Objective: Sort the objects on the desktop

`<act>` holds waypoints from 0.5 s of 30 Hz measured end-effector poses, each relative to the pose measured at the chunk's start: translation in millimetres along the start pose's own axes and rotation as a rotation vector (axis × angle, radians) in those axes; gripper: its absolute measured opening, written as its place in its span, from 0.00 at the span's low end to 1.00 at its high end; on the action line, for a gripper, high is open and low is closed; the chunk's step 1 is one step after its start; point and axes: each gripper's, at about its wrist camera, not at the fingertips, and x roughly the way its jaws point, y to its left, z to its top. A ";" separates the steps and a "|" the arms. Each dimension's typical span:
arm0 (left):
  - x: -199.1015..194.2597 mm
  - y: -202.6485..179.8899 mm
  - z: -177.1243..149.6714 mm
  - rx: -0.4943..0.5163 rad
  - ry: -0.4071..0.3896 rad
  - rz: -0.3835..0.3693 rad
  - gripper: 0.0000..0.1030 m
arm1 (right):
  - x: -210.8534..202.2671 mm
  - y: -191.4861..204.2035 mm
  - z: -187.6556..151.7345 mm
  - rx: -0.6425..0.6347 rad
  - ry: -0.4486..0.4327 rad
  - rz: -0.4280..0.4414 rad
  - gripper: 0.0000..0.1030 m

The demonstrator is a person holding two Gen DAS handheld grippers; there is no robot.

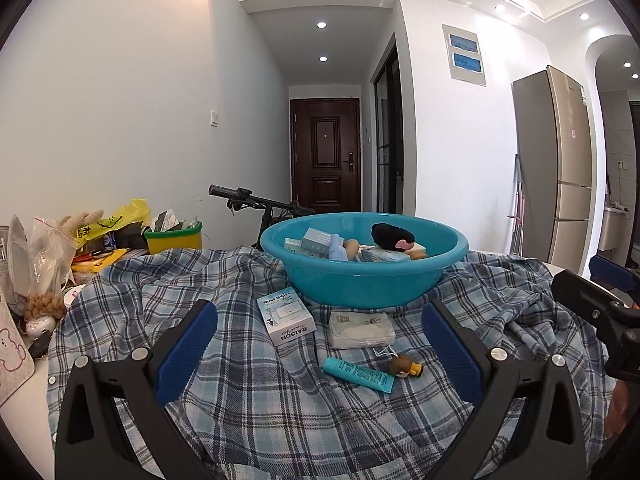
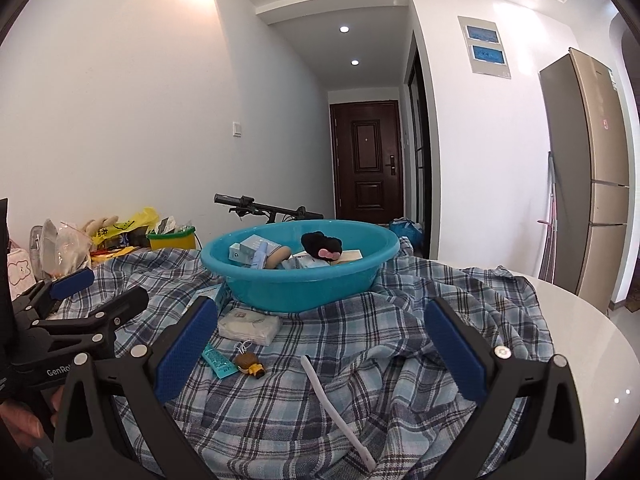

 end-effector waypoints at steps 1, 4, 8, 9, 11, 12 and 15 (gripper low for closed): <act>0.4 1.2 -1.3 -0.006 0.004 0.003 1.00 | -1.3 -0.6 -3.7 0.000 0.005 -0.008 1.00; 0.3 7.5 -2.4 -0.035 0.003 0.000 1.00 | -2.8 1.8 -6.8 -0.019 0.026 -0.027 1.00; -2.3 11.5 -3.1 -0.056 -0.005 0.036 1.00 | 11.5 9.0 -8.8 -0.055 0.100 0.000 1.00; -1.5 12.5 -3.1 -0.060 -0.002 0.034 1.00 | 15.9 10.5 -9.6 -0.064 0.123 -0.007 1.00; 2.2 12.4 -3.5 -0.060 0.015 0.024 1.00 | 17.4 13.1 -10.4 -0.080 0.132 -0.007 1.00; 3.5 11.2 -3.8 -0.054 0.021 0.023 1.00 | 15.2 14.2 -10.9 -0.086 0.122 -0.004 1.00; 4.2 9.5 -4.4 -0.046 0.028 -0.007 1.00 | 9.1 14.2 -11.5 -0.083 0.095 0.011 1.00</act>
